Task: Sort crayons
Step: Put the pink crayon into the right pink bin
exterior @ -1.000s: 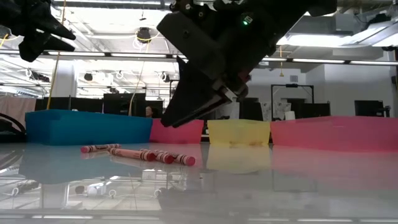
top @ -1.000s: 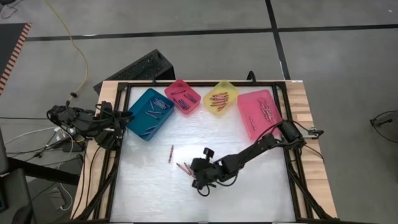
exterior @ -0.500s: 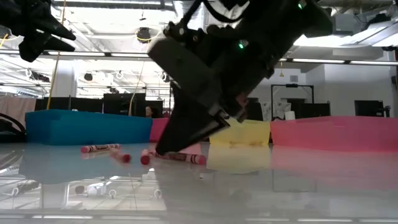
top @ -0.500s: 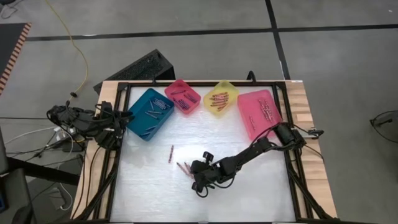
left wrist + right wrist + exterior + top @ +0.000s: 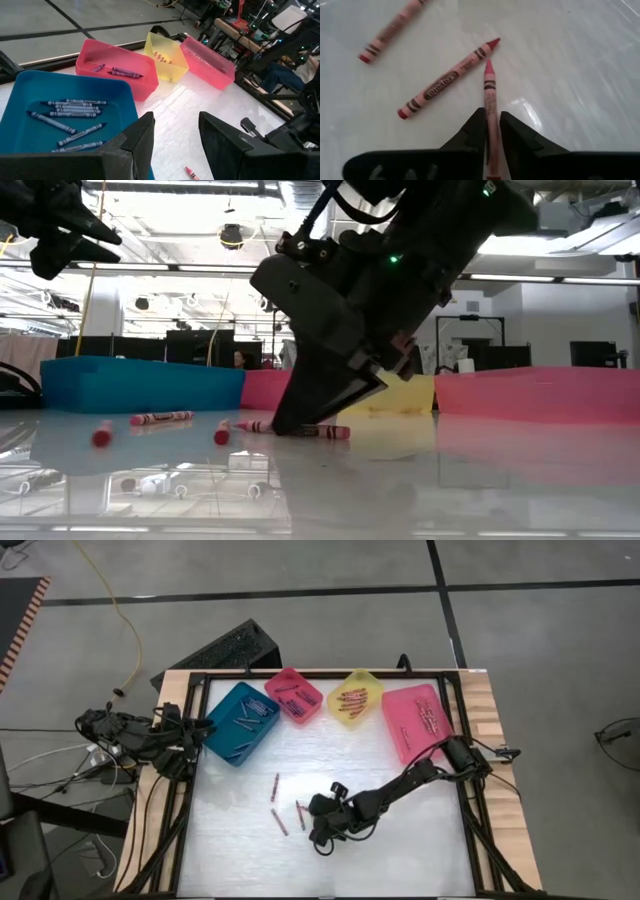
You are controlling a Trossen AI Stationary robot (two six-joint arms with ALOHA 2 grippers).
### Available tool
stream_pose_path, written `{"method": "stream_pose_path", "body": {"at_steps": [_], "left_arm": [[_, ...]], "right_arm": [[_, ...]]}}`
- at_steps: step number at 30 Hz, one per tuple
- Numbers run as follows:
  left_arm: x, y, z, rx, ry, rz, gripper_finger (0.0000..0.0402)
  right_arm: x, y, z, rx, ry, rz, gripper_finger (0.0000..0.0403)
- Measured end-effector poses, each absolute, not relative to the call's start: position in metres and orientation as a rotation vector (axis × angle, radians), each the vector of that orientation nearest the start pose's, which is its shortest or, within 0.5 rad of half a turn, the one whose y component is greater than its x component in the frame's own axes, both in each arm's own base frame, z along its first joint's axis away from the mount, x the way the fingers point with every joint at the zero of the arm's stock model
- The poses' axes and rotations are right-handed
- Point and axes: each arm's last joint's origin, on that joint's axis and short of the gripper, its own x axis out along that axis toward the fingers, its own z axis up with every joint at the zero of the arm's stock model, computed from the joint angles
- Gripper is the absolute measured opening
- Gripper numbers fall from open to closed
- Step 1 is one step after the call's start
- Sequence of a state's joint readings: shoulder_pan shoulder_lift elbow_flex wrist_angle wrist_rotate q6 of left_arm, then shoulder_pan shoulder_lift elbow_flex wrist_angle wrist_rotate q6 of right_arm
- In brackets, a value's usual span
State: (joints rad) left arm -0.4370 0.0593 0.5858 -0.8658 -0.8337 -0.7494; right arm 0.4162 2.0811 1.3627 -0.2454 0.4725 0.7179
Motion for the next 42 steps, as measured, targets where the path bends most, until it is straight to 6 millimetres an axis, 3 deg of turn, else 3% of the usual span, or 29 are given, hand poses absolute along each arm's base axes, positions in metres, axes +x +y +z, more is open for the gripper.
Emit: {"method": "stream_pose_path", "body": {"at_steps": [11, 18, 23, 32, 37, 42], "left_arm": [[0.027, 0.011, 0.265, -0.533, 0.113, 0.471, 0.0145], [0.028, 0.011, 0.265, -0.547, 0.110, 0.472, 0.0145], [0.028, 0.011, 0.265, -0.552, 0.108, 0.468, 0.0145], [0.044, 0.001, 0.273, -0.514, 0.150, 0.352, 0.0145], [0.060, -0.011, 0.276, -0.471, 0.224, 0.218, 0.0145], [0.078, -0.024, 0.274, -0.461, 0.340, 0.073, 0.0145]], "right_arm": [[0.393, 0.152, 0.140, 0.276, 0.829, -0.406, 0.0009], [0.395, 0.146, 0.141, 0.278, 0.813, -0.435, 0.0004], [0.389, 0.138, 0.153, 0.219, 0.808, -0.483, 0.0003], [0.361, 0.111, 0.219, 0.132, 0.765, -0.611, 0.0003], [0.325, 0.092, 0.261, 0.098, 0.754, -0.735, 0.0002], [0.281, 0.074, 0.287, 0.113, 0.792, -0.917, 0.0002]]}}
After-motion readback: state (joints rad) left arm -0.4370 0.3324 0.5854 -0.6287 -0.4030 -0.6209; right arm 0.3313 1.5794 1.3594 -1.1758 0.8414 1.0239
